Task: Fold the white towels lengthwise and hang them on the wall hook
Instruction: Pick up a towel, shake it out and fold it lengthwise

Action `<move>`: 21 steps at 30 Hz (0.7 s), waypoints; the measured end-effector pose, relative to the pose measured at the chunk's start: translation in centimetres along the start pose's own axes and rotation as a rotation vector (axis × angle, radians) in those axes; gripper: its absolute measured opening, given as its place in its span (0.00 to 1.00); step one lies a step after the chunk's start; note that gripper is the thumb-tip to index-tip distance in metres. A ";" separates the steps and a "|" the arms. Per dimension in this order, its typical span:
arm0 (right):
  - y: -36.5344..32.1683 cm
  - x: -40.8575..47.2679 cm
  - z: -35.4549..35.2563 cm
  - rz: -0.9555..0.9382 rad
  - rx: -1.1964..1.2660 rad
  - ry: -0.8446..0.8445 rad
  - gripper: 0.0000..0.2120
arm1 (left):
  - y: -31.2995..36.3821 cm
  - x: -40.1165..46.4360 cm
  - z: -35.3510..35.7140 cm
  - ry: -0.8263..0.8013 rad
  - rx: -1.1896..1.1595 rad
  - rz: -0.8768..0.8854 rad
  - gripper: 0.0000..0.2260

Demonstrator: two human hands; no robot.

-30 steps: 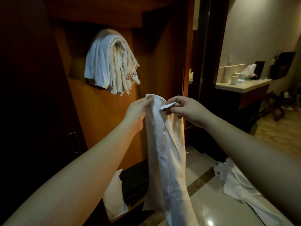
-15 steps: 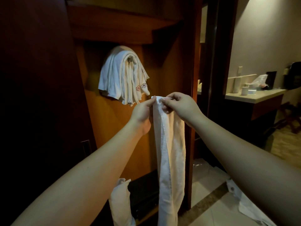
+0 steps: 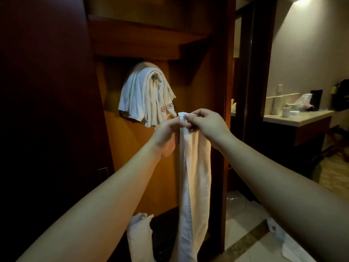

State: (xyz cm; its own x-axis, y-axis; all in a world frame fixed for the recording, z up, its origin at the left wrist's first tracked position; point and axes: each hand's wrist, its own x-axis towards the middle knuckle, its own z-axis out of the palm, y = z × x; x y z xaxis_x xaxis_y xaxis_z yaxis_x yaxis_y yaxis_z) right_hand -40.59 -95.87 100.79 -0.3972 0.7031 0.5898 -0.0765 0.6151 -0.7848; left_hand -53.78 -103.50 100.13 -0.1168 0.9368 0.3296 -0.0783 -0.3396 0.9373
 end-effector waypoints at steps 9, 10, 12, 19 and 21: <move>0.0 0.6 -0.7 0.085 -0.251 -0.087 0.05 | -1.8 0.6 0.3 0.168 0.617 0.041 0.07; 0.1 0.6 -0.8 0.068 -0.331 -0.096 0.06 | -2.0 0.6 0.2 0.185 0.644 0.043 0.07; 0.3 0.7 -1.1 0.040 -0.463 -0.141 0.10 | -2.5 0.8 -0.2 0.187 0.652 0.047 0.10; 2.7 1.0 -3.6 0.029 -0.942 -0.474 0.10 | -1.4 1.1 -1.5 0.137 0.369 0.007 0.09; 3.8 1.2 -4.6 0.042 -1.011 -0.522 0.16 | -1.2 1.2 -2.2 0.124 0.401 -0.021 0.09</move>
State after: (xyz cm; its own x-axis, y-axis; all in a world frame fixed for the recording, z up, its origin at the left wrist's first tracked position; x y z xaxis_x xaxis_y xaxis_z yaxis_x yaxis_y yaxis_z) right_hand -37.14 -91.04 99.43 -0.7323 0.6412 0.2294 0.6243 0.7666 -0.1499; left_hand -55.99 -102.14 99.14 -0.2399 0.9176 0.3171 0.3072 -0.2381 0.9214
